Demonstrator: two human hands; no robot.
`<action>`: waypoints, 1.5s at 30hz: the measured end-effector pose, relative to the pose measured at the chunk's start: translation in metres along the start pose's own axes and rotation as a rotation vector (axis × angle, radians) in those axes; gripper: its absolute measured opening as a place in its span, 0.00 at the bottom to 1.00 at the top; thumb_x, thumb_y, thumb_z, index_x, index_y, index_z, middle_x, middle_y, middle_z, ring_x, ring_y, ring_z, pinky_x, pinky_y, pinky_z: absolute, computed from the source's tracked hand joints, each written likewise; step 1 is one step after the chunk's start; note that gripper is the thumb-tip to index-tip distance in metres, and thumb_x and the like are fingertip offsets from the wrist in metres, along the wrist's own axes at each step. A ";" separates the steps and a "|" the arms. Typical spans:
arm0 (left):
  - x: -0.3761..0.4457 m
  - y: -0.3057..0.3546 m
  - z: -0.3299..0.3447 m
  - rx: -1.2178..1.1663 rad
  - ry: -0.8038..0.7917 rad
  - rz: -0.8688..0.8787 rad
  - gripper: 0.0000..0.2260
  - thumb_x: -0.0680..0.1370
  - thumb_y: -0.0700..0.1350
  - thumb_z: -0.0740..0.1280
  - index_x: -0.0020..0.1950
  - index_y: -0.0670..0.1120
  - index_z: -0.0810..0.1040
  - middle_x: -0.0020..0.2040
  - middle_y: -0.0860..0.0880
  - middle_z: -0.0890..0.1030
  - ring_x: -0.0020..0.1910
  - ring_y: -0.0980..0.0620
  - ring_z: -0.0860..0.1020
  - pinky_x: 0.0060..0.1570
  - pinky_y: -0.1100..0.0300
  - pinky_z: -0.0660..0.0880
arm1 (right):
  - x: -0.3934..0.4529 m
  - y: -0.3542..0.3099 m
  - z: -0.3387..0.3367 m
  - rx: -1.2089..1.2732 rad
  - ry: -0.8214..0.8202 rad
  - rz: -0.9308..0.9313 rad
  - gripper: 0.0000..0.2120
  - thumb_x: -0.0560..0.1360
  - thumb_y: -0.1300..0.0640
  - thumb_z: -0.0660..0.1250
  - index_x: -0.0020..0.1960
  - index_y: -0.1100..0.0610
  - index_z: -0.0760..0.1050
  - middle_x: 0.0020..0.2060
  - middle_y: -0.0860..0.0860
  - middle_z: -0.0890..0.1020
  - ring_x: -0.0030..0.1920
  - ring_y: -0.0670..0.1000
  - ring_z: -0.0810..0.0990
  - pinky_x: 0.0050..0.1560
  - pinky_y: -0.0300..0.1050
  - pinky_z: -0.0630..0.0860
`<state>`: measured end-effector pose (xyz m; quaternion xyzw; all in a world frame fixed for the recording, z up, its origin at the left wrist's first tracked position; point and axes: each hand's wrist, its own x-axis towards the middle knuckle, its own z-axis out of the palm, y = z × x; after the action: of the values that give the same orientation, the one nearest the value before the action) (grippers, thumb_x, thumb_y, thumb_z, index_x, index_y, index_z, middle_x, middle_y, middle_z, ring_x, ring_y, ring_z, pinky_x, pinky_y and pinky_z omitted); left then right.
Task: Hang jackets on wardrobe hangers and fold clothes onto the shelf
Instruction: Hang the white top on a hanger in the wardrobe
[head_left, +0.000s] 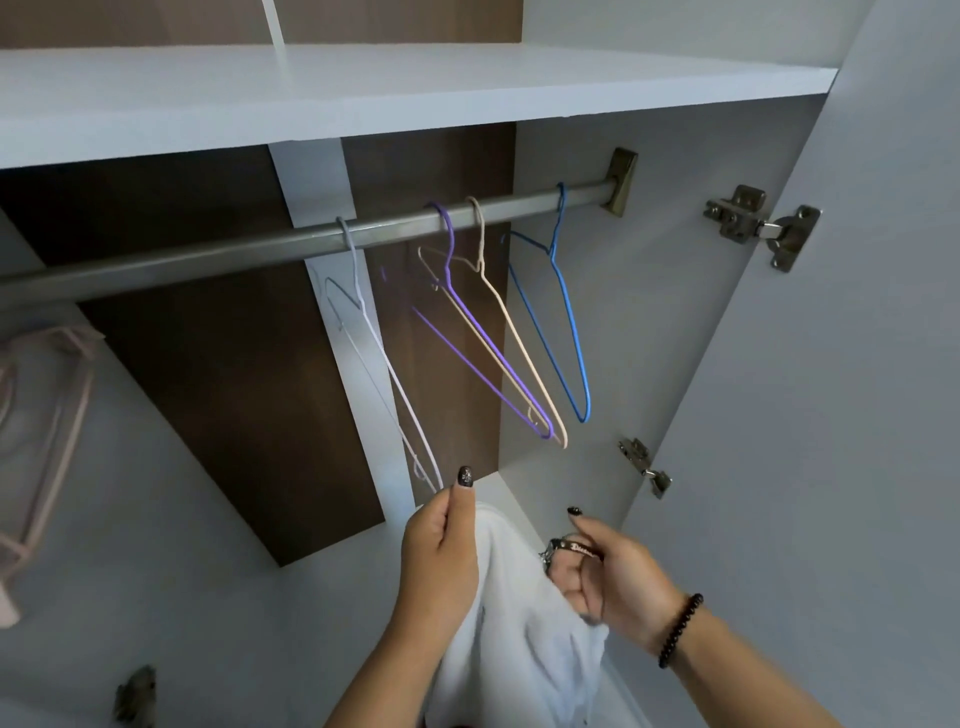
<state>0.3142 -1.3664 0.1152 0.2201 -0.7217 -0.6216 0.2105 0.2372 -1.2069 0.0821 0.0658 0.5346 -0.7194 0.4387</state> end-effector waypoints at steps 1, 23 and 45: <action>0.001 -0.001 -0.001 -0.010 0.004 -0.005 0.23 0.82 0.48 0.59 0.28 0.51 0.57 0.25 0.54 0.58 0.27 0.56 0.57 0.29 0.62 0.57 | -0.002 0.007 0.003 0.036 -0.063 0.051 0.23 0.76 0.46 0.56 0.31 0.62 0.73 0.27 0.53 0.75 0.23 0.48 0.73 0.24 0.35 0.68; -0.007 -0.015 -0.021 0.097 -0.431 -0.220 0.14 0.81 0.41 0.59 0.36 0.43 0.74 0.35 0.46 0.79 0.32 0.54 0.76 0.32 0.69 0.68 | -0.006 -0.062 0.033 -0.281 0.068 -0.382 0.14 0.72 0.77 0.60 0.41 0.65 0.82 0.23 0.49 0.71 0.22 0.43 0.59 0.25 0.32 0.57; 0.035 -0.022 0.076 -0.650 -0.324 -0.786 0.11 0.79 0.29 0.56 0.52 0.32 0.78 0.49 0.36 0.81 0.43 0.44 0.82 0.37 0.54 0.82 | -0.048 0.013 -0.030 -0.335 0.317 -0.484 0.12 0.80 0.55 0.61 0.48 0.58 0.81 0.27 0.54 0.74 0.26 0.47 0.70 0.29 0.35 0.66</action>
<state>0.2429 -1.3282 0.0843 0.2983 -0.3786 -0.8710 -0.0950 0.2638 -1.1561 0.0875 -0.0252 0.7073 -0.6855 0.1710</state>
